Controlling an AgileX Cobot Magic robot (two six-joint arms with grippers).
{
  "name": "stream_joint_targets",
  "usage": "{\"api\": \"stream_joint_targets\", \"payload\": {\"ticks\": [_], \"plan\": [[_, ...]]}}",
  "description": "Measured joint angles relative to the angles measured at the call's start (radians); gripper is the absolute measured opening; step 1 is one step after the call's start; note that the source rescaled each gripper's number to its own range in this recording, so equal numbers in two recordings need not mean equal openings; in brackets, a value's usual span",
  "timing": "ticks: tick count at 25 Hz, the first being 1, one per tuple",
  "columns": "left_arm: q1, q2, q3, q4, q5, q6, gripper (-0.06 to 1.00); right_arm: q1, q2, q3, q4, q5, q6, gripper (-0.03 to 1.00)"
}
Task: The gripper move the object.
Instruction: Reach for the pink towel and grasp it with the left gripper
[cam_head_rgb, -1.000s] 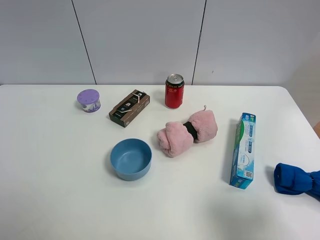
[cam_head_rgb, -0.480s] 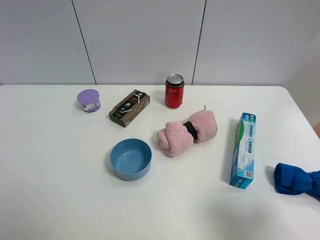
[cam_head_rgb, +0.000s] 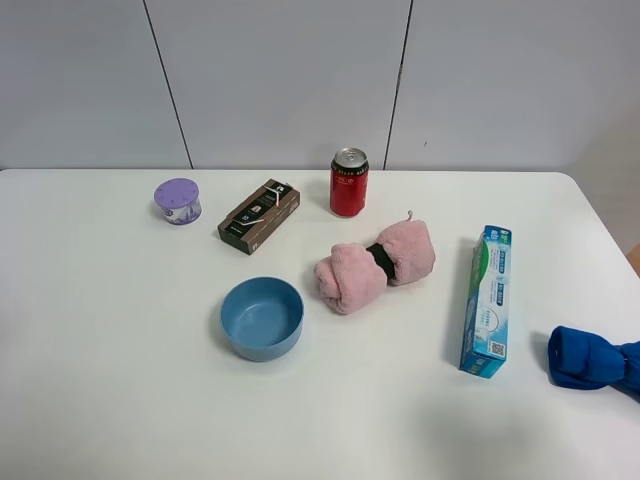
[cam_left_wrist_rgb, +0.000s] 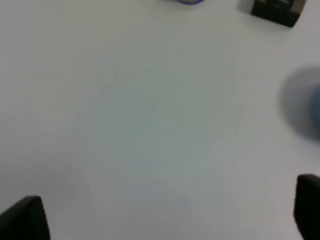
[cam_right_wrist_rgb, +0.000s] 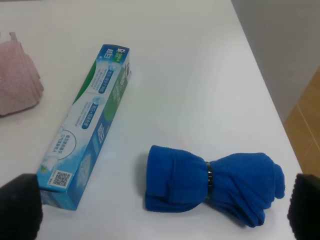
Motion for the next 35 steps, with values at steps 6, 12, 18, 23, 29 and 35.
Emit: {"api": "stream_joint_targets", "payload": {"ticks": [6,12,18,23,29,35], "plan": [[-0.143,0.349,-0.236,-0.026,-0.081,0.066,1.00,0.000,0.000,0.000,0.000,0.000,0.000,1.00],[-0.392,0.612,-0.434,-0.033,-0.120,0.109,1.00,0.000,0.000,0.000,0.000,0.000,0.000,1.00],[-0.595,0.817,-0.534,-0.043,-0.124,0.211,1.00,0.000,0.000,0.000,0.000,0.000,0.000,1.00],[-0.684,0.937,-0.587,-0.114,-0.148,0.273,1.00,0.000,0.000,0.000,0.000,0.000,0.000,1.00],[-0.742,1.071,-0.676,-0.156,-0.184,0.335,1.00,0.000,0.000,0.000,0.000,0.000,0.000,1.00],[-0.778,1.195,-0.789,-0.222,-0.194,0.354,1.00,0.000,0.000,0.000,0.000,0.000,0.000,1.00]]}}
